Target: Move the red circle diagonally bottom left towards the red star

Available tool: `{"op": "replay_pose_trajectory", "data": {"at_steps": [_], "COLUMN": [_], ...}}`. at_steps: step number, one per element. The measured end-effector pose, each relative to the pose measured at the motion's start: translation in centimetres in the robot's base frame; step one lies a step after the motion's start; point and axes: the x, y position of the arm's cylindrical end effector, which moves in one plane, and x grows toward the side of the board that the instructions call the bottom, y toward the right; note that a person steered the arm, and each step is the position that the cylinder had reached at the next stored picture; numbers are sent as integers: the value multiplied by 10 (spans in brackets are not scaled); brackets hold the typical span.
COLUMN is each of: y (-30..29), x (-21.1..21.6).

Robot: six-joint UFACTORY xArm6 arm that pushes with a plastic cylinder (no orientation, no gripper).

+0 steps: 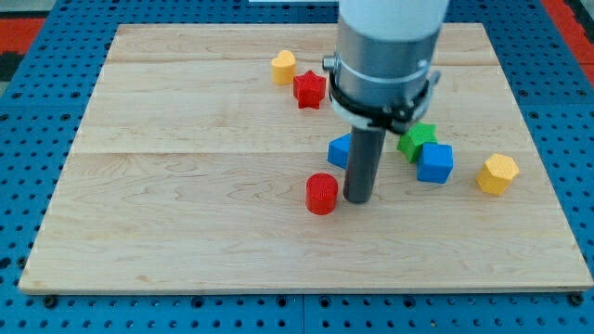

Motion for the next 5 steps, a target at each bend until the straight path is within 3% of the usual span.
{"op": "replay_pose_trajectory", "data": {"at_steps": [1, 2, 4, 5], "y": [-48, -137, -182, -198], "x": [3, -37, -47, -74]}}
